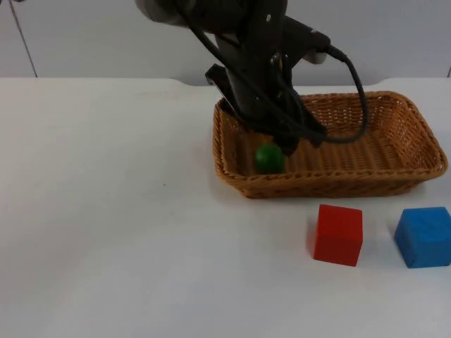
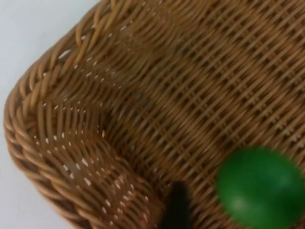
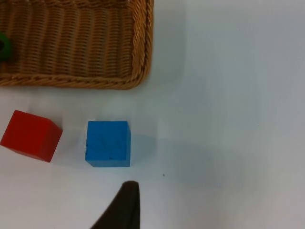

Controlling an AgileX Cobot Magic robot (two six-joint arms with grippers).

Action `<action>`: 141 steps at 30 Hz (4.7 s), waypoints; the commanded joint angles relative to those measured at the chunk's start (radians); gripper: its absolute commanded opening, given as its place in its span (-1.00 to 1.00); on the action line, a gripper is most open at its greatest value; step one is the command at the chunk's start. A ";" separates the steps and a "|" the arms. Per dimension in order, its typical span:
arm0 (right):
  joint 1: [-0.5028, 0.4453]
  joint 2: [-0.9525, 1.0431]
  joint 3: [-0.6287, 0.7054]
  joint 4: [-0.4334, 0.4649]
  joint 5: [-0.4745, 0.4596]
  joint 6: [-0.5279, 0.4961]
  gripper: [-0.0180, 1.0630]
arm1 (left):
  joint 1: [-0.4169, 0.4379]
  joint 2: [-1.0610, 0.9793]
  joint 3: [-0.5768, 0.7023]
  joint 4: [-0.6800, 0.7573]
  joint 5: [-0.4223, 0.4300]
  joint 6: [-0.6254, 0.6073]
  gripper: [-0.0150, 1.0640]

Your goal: Place all geometric objects except the red cube into the basket.

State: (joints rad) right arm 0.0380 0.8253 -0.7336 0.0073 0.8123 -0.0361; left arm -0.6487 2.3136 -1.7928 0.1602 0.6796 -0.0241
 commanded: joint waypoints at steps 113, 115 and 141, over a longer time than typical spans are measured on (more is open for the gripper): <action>0.413 0.702 0.051 -0.480 -0.494 0.705 0.98 | 0.511 -1.595 1.302 -0.178 0.177 -0.061 0.98; 0.398 0.736 0.051 -0.480 -0.525 0.705 0.98 | 0.511 -1.595 1.302 -0.178 0.177 -0.061 0.98; 0.274 1.000 0.051 -0.481 -0.761 0.701 -0.34 | 0.511 -1.595 1.302 -0.197 0.163 -0.055 0.98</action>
State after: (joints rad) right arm 0.3147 1.8412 -0.6813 -0.4637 0.0274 0.6659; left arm -0.1401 0.7236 -0.4913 -0.0257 0.8493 -0.0799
